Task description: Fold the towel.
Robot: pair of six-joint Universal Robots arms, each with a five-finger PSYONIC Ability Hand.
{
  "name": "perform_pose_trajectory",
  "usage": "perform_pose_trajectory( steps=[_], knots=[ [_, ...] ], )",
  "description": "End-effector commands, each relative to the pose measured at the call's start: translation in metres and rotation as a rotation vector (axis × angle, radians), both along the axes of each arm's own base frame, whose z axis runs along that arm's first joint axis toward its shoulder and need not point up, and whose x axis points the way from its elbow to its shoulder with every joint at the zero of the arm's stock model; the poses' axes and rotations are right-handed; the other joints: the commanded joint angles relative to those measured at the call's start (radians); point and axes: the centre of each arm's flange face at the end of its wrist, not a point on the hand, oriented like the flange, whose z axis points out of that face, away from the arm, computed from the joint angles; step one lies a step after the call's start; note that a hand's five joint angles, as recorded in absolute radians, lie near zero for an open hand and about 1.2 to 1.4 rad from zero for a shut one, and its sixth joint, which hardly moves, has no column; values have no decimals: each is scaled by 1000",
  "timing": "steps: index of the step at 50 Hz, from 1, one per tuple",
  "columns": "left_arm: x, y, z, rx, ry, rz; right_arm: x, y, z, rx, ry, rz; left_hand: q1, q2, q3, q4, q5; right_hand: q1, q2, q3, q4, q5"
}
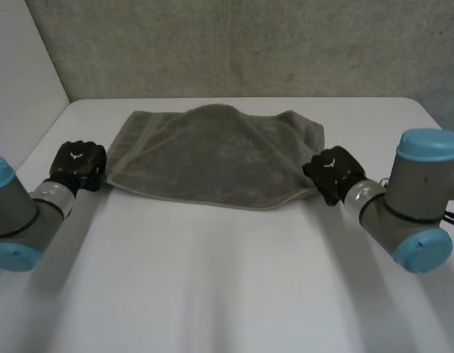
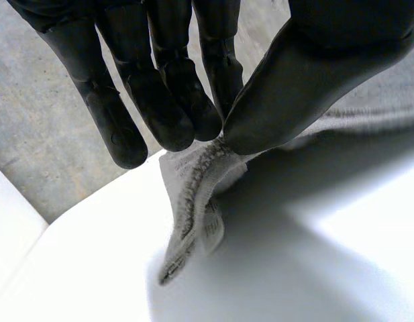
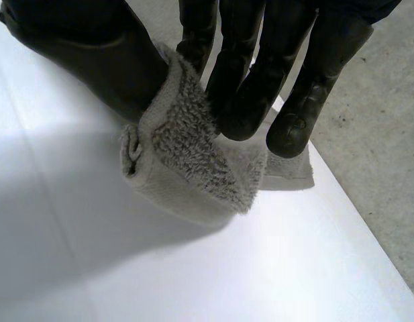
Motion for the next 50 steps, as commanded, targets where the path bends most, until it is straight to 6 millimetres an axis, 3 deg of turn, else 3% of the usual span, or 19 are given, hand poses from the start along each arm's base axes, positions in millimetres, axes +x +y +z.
perform_pose_trajectory(
  steps=[1,2,3,4,6,8,11,15,23,25,28,32,36,37,38,39,41,46,50],
  knots=[
    [10,13,52,-48,-19,-16,-31,13,72,-119,-11,-64,105,43,46,32,58,60,57,43,49,48],
    [9,20,65,-55,-16,-34,-31,13,72,-119,-11,-64,105,43,46,32,58,60,57,43,49,48],
    [10,26,78,-53,-8,-43,-46,12,84,-115,-8,-99,105,43,46,32,58,60,57,43,49,48],
    [10,26,78,-53,-8,-43,-46,12,84,-115,-8,-99,105,43,46,32,58,60,57,43,49,48],
    [15,34,90,-44,4,-42,-68,24,113,-89,-6,-145,105,43,46,32,58,60,57,43,49,48],
    [27,48,110,-29,41,-38,-75,35,125,-70,-5,-147,105,43,46,32,58,60,57,43,49,48],
    [29,64,119,-6,87,-69,-83,56,138,9,-10,-120,105,43,46,32,58,60,57,43,49,48],
    [26,78,120,21,129,-109,-94,64,140,80,-20,-113,105,43,46,32,58,60,57,43,49,48],
    [28,85,104,79,163,-134,-94,53,127,115,-57,-59,105,43,46,32,58,60,57,43,49,48],
    [29,79,99,84,163,-129,-92,30,105,117,-40,-72,105,43,46,32,58,60,57,43,49,48],
    [21,66,90,73,159,-158,-80,14,90,105,-10,-87,105,43,46,32,58,60,57,43,49,48],
    [8,48,77,67,155,-200,-67,7,77,117,35,-109,105,43,46,32,58,60,57,43,49,48],
    [6,44,68,97,159,-204,-65,2,62,142,65,-150,105,43,46,32,58,60,57,43,49,48],
    [5,45,65,104,154,-210,-66,2,62,142,65,-150,0,-62,-58,-72,-46,60,57,43,49,48],
    [5,48,62,119,153,-208,-65,4,58,152,64,-147,-268,-330,-327,-340,-314,60,57,43,49,48],
    [5,48,62,119,153,-208,-64,6,54,167,61,-139,-271,-333,-330,-343,-317,60,57,43,49,48],
    [8,56,56,170,163,-204,-64,8,51,180,61,-131,-674,-736,-733,-746,-720,60,57,43,49,48],
    [15,72,49,229,156,-179,-63,10,45,182,50,-122,-887,-949,-946,-959,-933,60,57,43,49,48],
    [26,81,39,247,111,-148,-64,9,40,175,42,-128,-881,-943,-940,-954,-928,60,57,43,49,48]
  ],
)
